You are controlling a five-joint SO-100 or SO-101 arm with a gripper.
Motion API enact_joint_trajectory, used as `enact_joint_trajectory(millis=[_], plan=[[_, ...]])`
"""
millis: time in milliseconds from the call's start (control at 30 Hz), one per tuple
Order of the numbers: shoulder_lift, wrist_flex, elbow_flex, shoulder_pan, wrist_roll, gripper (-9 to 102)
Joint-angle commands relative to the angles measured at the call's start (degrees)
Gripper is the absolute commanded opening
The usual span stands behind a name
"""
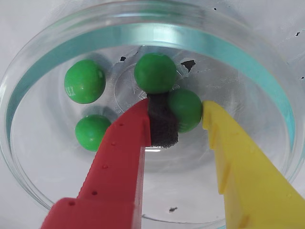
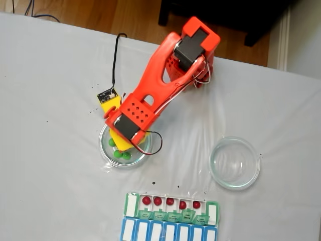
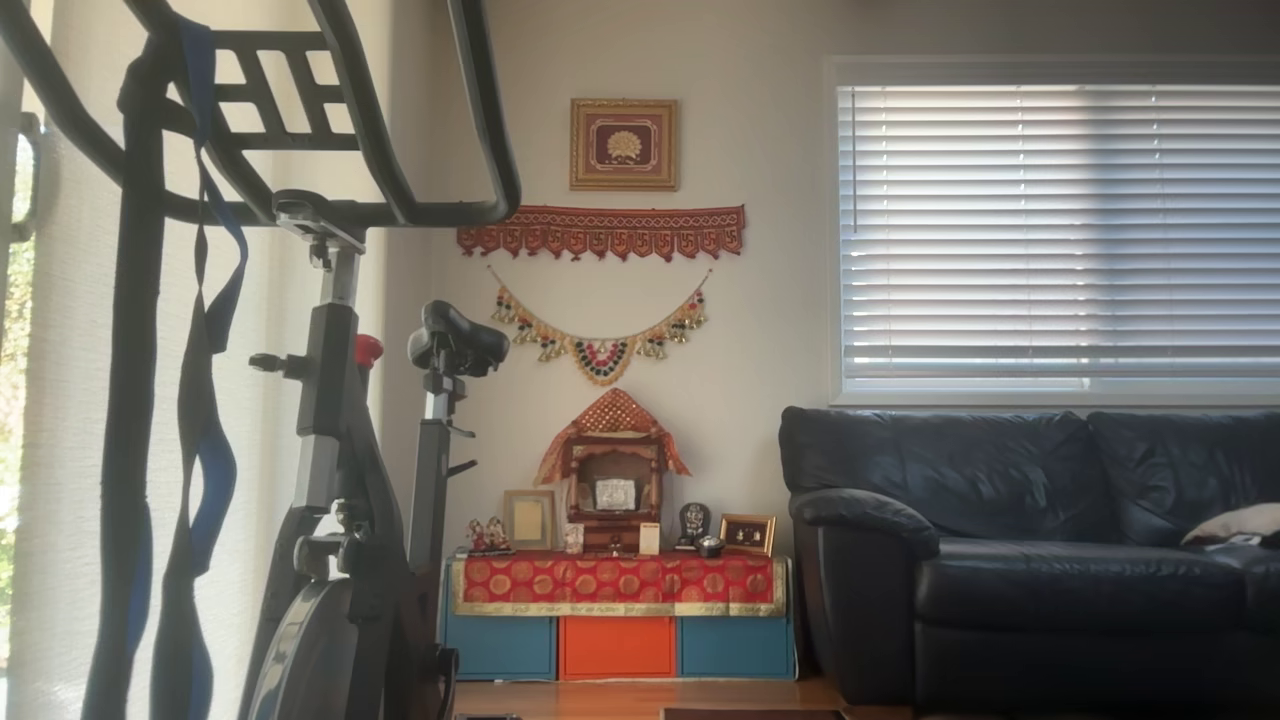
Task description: Sort medicines into box.
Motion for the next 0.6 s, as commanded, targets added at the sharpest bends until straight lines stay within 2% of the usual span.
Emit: enact_joint_trajectory(millis=[0, 567], plan=[[1.6, -0.7, -1.0, -0.7, 0.2, 6], [-0.4, -0.3, -3.4, -1.1, 1.3, 1]])
